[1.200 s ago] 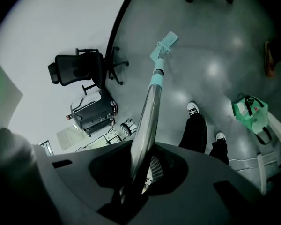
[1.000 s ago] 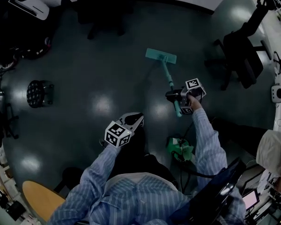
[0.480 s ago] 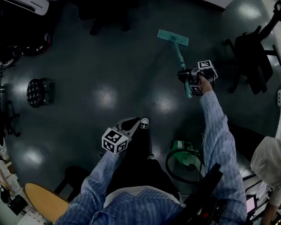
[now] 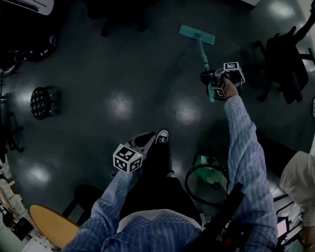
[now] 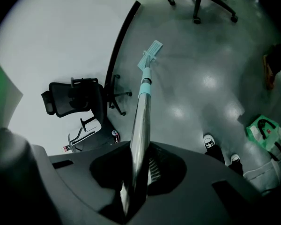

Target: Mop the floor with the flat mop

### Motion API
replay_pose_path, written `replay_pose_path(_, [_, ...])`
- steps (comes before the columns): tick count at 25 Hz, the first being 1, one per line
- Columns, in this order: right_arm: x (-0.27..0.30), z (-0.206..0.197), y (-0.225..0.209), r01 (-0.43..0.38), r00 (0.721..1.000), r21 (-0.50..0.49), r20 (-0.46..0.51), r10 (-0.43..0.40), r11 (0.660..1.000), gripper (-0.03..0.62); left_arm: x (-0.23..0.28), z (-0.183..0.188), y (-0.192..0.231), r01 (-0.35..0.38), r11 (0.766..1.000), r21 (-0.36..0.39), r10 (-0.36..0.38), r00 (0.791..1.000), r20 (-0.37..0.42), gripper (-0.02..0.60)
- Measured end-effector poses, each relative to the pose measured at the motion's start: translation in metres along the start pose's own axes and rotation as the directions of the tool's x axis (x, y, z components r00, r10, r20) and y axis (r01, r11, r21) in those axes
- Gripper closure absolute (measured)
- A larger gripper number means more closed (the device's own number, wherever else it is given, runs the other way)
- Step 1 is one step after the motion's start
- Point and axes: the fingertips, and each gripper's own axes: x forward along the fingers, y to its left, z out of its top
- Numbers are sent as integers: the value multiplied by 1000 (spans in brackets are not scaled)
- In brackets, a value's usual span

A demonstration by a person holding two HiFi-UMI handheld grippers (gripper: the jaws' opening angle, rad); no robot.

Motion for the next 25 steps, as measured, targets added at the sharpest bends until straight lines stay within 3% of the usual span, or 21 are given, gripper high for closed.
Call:
replay_pose_path(6, [-11,-40,-6,15,999,-1,-34,-15,1000,522,-1,25,-14,27,999,31,-28,999,22,566])
replay_pose_path(18, [-50,-185,-135,-22,996,14,-91,23,1000,522,-31,-32,-84,41,997,68,-45,997,64,566])
replay_pose_path(25, [-77,-292,-226,-54,992,53,-112,60,997,522,-59,-77,-140,56,995,79,-62,995,79,566])
